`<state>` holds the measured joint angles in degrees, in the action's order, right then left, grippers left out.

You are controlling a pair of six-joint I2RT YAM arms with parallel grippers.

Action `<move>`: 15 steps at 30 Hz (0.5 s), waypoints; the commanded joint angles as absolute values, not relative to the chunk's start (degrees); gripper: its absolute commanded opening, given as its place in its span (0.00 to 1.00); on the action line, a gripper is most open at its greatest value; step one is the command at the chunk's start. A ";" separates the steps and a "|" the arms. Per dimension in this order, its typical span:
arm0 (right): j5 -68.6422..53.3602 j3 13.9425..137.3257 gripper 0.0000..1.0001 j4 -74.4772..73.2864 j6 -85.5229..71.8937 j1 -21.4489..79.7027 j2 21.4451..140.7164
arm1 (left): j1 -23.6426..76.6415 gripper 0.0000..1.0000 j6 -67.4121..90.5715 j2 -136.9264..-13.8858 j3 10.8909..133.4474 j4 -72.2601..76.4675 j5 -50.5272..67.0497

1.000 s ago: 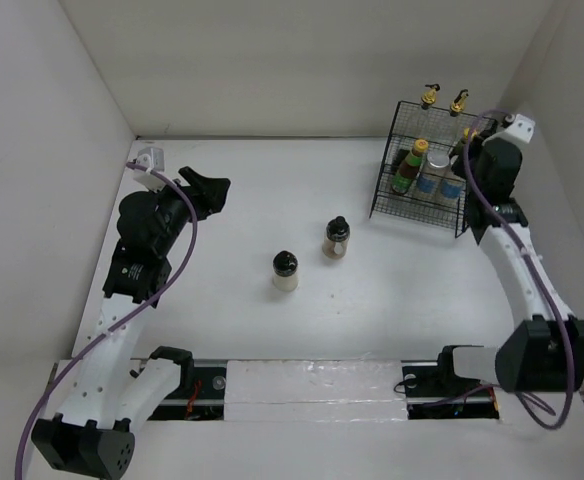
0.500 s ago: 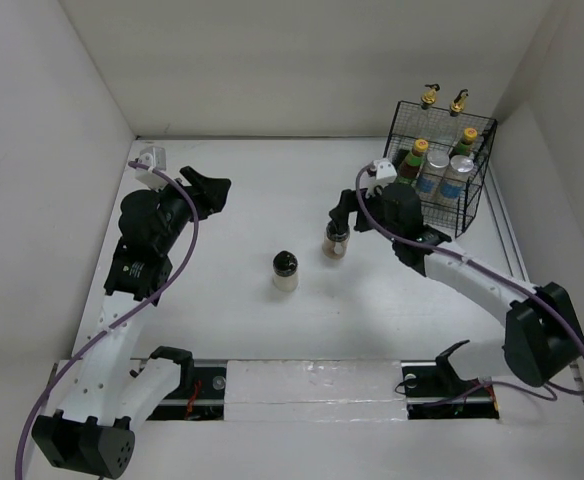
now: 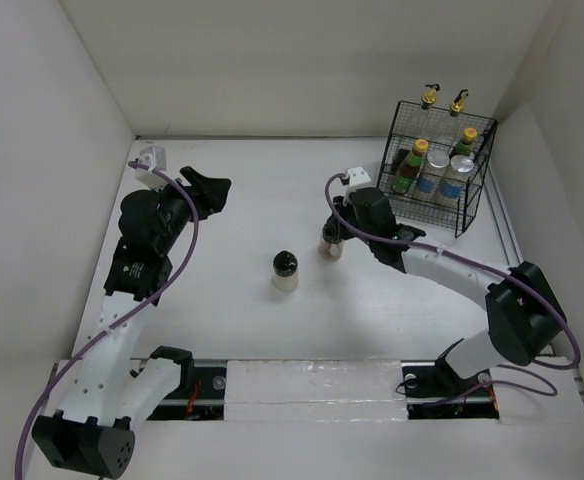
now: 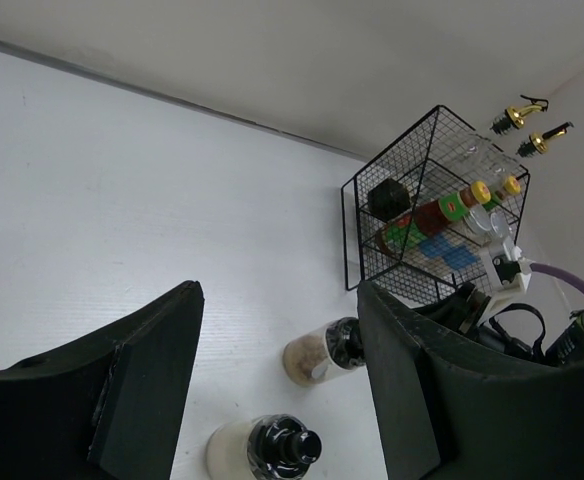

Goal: Organize the condiment bottles

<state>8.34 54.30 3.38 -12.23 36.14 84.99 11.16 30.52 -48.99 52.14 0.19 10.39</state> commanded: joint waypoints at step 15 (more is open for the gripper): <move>17.84 63.98 0.12 3.52 -9.85 31.04 67.07 | 11.34 0.58 30.76 -47.99 52.03 2.99 11.95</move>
<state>15.53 58.54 -1.58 -11.75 34.35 70.85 11.16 30.55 -48.99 52.14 0.21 10.57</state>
